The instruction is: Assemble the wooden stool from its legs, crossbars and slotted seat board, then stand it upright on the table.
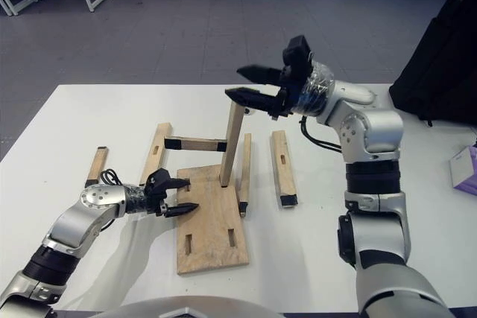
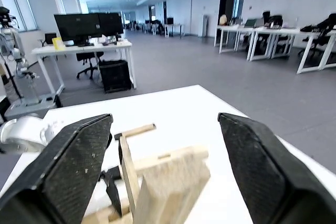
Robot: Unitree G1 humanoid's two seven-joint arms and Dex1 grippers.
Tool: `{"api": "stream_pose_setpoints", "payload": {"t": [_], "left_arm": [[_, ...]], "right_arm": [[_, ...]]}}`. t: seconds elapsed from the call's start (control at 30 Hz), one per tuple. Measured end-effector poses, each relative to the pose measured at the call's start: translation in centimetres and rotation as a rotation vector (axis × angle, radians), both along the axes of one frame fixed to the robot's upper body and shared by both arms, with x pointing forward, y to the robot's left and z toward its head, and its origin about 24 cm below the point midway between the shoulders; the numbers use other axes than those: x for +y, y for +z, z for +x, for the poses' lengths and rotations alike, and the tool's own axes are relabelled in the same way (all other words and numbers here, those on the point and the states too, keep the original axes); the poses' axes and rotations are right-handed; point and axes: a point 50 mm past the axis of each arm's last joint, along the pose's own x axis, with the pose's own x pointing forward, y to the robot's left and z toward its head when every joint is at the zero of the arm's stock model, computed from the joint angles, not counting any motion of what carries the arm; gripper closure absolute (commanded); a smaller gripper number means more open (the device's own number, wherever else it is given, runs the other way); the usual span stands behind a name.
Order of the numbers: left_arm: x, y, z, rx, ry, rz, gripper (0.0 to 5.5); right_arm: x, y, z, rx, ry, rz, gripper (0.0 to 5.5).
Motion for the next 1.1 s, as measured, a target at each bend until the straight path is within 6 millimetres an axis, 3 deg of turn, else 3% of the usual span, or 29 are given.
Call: {"api": "stream_pose_setpoints", "payload": {"t": [0.1,0.2,0.27,0.33,0.43,0.5,0.57,0.77,0.87,0.97,1.1], "left_arm": [[0.0,0.0,0.0,0.0,0.001,0.001,1.78],[0.0,0.0,0.0,-0.001,-0.001,0.002,1.78],[0.0,0.0,0.0,-0.001,-0.001,0.003,1.78],[0.1,0.0,0.0,-0.001,-0.001,0.004,1.78],[0.0,0.0,0.0,-0.005,-0.008,0.007,1.78],[0.0,-0.1,0.0,-0.005,-0.01,0.016,1.78],[0.0,-0.2,0.0,-0.002,-0.01,0.02,1.78],[0.0,-0.2,-0.1,-0.003,-0.007,0.017,1.78],[0.0,-0.1,-0.1,-0.007,-0.007,0.016,1.78],[0.0,-0.1,-0.1,-0.007,-0.004,0.011,1.78],[0.0,0.0,-0.3,-0.014,0.048,-0.036,1.78]], "right_arm": [[0.3,1.4,0.4,-0.029,-0.11,0.117,1.8],[1.3,5.2,1.2,-0.09,-0.231,0.277,1.8],[1.8,6.4,1.6,-0.109,-0.281,0.316,1.8],[3.2,5.2,2.2,-0.097,-0.309,0.225,1.8],[6.4,-0.6,1.8,-0.045,-0.24,-0.035,1.8],[6.6,-1.0,1.3,-0.136,-0.219,-0.18,1.8],[6.8,-1.0,1.1,-0.142,-0.214,-0.181,1.8],[6.2,-0.6,2.4,-0.009,-0.319,0.039,1.8],[5.2,0.6,2.8,0.015,-0.391,0.171,1.8],[2.8,4.2,3.0,-0.039,-0.494,0.354,1.8],[-0.6,4.6,3.2,-0.085,-0.69,0.366,1.8]]}}
